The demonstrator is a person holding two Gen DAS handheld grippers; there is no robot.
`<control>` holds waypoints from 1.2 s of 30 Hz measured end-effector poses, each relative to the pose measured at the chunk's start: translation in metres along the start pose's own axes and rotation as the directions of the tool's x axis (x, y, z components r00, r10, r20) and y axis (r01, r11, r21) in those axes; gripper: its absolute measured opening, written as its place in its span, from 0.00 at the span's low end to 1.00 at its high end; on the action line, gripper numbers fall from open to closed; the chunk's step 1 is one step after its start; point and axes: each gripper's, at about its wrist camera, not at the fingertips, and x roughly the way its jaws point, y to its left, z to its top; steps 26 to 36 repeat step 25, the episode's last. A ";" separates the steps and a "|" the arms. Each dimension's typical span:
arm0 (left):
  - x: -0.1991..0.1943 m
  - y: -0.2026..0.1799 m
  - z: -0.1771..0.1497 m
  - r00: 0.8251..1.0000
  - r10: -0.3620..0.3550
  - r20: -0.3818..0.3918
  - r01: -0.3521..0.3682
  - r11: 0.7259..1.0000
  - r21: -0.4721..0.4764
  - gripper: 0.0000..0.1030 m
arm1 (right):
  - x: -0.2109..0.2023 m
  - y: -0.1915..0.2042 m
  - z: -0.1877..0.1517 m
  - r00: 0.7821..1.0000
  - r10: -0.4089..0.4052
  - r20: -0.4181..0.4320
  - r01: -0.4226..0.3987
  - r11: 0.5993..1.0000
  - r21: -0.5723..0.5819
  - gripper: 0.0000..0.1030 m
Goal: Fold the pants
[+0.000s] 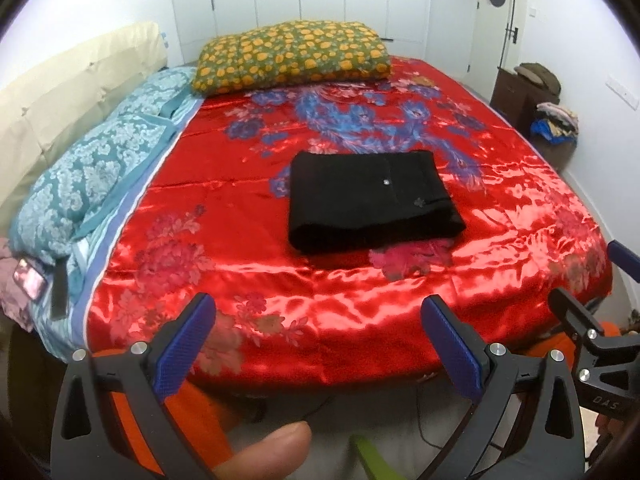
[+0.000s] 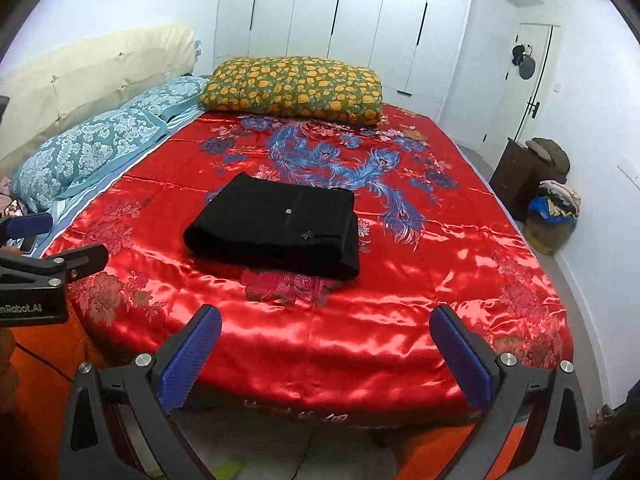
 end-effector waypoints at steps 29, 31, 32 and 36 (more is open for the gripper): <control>0.004 -0.004 -0.005 1.000 -0.018 -0.002 0.018 1.000 -0.009 0.99 | 0.009 -0.002 -0.006 1.000 0.009 -0.020 -0.009 1.000 0.016 1.00; 0.004 -0.004 -0.005 1.000 -0.018 -0.002 0.018 1.000 -0.009 0.99 | 0.009 -0.002 -0.006 1.000 0.009 -0.020 -0.009 1.000 0.016 1.00; 0.004 -0.004 -0.005 1.000 -0.018 -0.002 0.018 1.000 -0.009 0.99 | 0.009 -0.002 -0.006 1.000 0.009 -0.020 -0.009 1.000 0.016 1.00; 0.004 -0.004 -0.005 1.000 -0.018 -0.002 0.018 1.000 -0.009 0.99 | 0.009 -0.002 -0.006 1.000 0.009 -0.020 -0.009 1.000 0.016 1.00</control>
